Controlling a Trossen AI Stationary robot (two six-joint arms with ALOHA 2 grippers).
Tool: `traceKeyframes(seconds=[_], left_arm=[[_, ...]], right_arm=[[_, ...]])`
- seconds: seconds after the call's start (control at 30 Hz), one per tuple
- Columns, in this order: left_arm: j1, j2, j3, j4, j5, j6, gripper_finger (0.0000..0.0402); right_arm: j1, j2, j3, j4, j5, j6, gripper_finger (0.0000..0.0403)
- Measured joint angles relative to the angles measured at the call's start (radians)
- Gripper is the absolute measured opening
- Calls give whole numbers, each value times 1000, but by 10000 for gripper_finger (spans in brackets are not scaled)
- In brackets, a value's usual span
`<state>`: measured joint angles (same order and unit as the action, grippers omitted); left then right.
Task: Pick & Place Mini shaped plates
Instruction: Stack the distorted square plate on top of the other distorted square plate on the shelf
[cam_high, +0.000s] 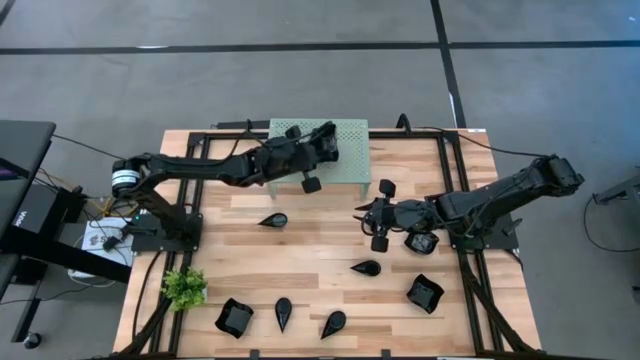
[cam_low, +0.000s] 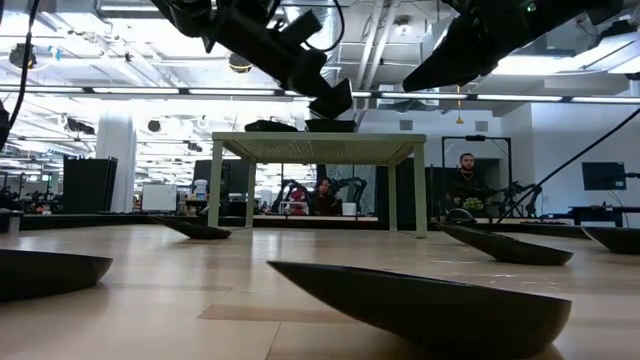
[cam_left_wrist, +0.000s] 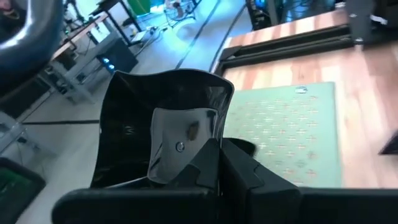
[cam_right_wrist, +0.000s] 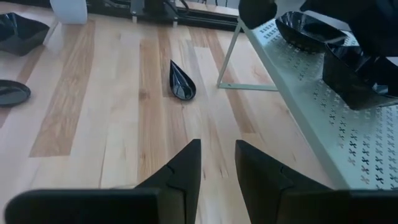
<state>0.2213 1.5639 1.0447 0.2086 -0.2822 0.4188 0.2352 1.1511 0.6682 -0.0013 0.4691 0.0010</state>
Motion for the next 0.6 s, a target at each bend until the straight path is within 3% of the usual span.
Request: traceKeyframes(seconds=[0.3, 0.6], left_arm=[[-10, 0, 0, -20, -21, 15, 20], [-29, -2, -1, -55, -58, 14, 92]], right_arm=[[0, 0, 0, -52, 0, 34, 93], [0, 0, 0, -51, 0, 35, 93]])
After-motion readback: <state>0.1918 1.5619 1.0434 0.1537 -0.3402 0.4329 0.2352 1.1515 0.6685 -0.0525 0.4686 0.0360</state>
